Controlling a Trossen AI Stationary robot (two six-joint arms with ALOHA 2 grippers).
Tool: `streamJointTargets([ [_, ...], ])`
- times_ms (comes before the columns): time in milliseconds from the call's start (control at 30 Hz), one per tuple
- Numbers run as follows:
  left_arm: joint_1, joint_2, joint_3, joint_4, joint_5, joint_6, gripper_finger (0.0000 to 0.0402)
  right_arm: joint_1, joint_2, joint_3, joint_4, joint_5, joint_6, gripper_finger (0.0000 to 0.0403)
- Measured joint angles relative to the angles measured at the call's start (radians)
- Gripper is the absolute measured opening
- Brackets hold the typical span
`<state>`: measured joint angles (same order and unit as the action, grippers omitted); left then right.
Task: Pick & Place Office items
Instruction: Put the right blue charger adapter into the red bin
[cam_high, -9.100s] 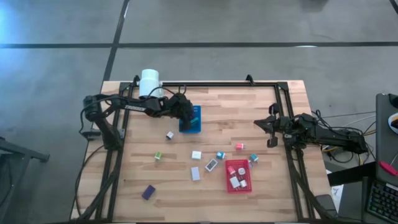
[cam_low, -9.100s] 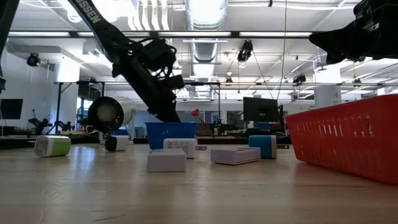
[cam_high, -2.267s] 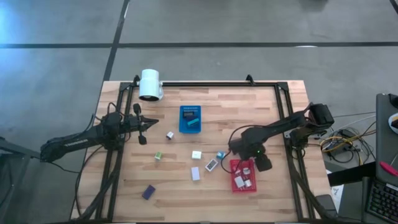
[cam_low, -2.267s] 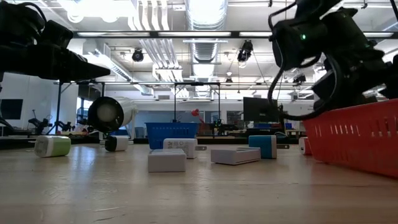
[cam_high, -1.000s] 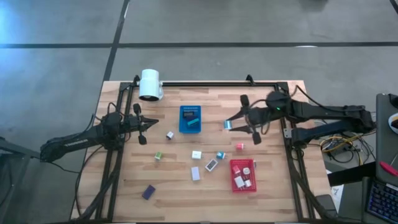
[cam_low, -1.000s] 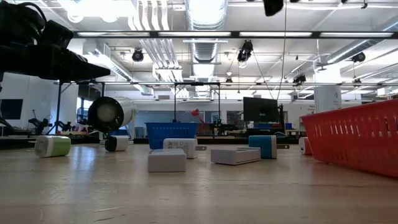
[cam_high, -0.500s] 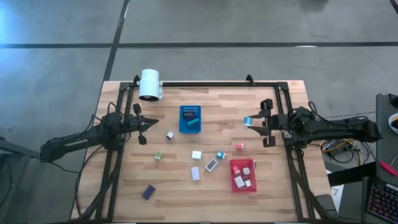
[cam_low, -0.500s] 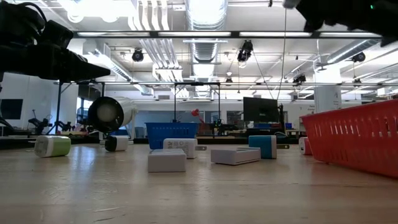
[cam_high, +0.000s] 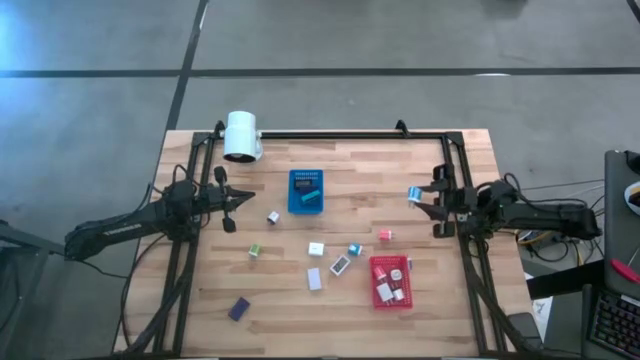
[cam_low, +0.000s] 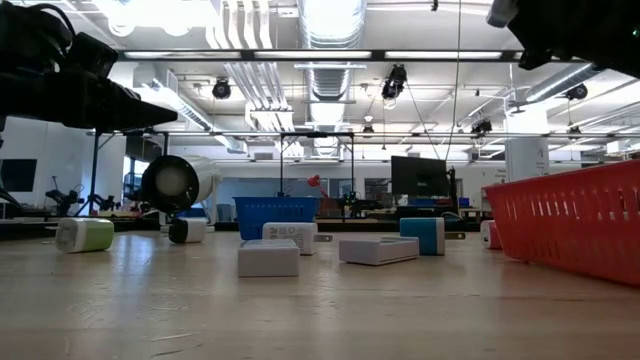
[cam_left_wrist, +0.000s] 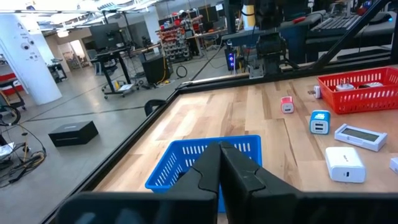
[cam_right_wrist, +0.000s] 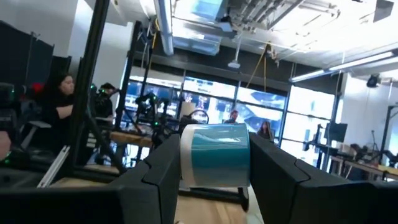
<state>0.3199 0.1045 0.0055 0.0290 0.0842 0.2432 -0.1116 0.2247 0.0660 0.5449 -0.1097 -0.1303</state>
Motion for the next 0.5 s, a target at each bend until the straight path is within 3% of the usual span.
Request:
streamJointTargets([
  [233, 0.000, 0.000, 0.000, 0.000, 0.000, 0.000, 0.0007, 0.000, -0.106, -0.041, -0.055, 0.002, -0.064, 0.0150],
  [500, 0.000, 0.000, 0.000, 0.000, 0.000, 0.011, 0.0012, -0.001, -0.120, -0.042, -0.108, 0.040, -0.066, 0.0149],
])
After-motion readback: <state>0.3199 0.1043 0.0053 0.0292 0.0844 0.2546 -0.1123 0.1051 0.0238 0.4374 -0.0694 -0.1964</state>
